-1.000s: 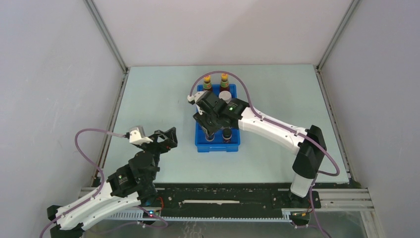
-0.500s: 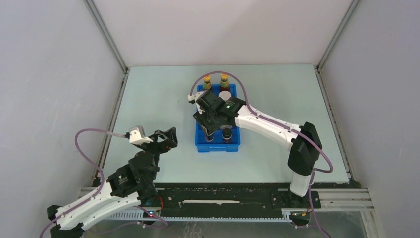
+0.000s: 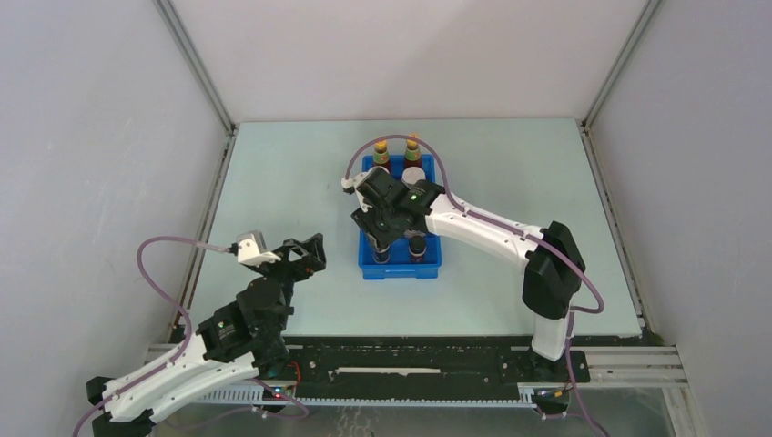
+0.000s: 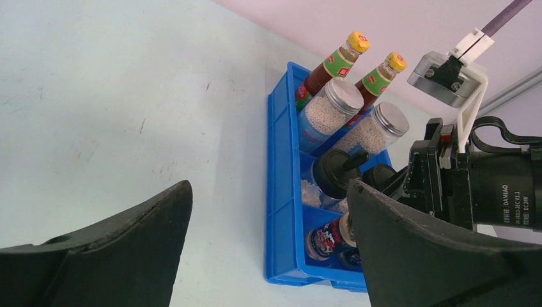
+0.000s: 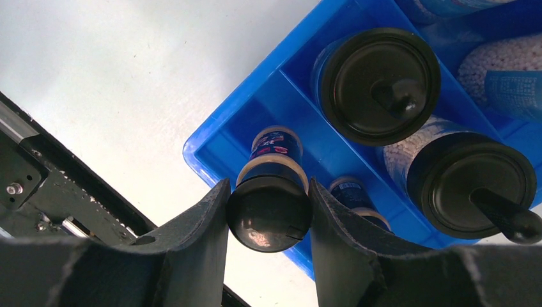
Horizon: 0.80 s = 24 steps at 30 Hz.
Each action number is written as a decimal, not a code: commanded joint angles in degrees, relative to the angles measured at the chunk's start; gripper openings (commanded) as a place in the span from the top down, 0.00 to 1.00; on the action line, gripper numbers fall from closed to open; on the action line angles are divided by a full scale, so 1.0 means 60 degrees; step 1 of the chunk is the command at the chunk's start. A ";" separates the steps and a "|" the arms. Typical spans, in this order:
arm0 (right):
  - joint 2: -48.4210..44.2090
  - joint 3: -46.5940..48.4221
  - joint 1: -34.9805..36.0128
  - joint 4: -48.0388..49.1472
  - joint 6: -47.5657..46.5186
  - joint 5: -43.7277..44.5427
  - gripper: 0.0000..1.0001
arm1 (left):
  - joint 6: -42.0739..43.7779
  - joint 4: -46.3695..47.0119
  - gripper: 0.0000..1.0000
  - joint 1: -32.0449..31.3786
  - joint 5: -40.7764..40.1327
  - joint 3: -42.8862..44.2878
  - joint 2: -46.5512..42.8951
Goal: Organize the condiment bottles
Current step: Place the bottle in the storage box.
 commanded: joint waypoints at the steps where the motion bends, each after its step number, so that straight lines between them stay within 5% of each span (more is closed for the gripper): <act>1: 0.0018 0.0054 -0.0048 0.0355 -0.0118 -0.0109 1.00 | -0.0098 0.0168 0.05 -0.0039 -0.0313 -0.0260 0.0037; 24: 0.0230 -0.0554 -0.0175 0.0800 -0.0081 -0.0081 1.00 | -0.0114 0.0134 0.05 -0.0039 -0.0298 -0.0306 -0.0006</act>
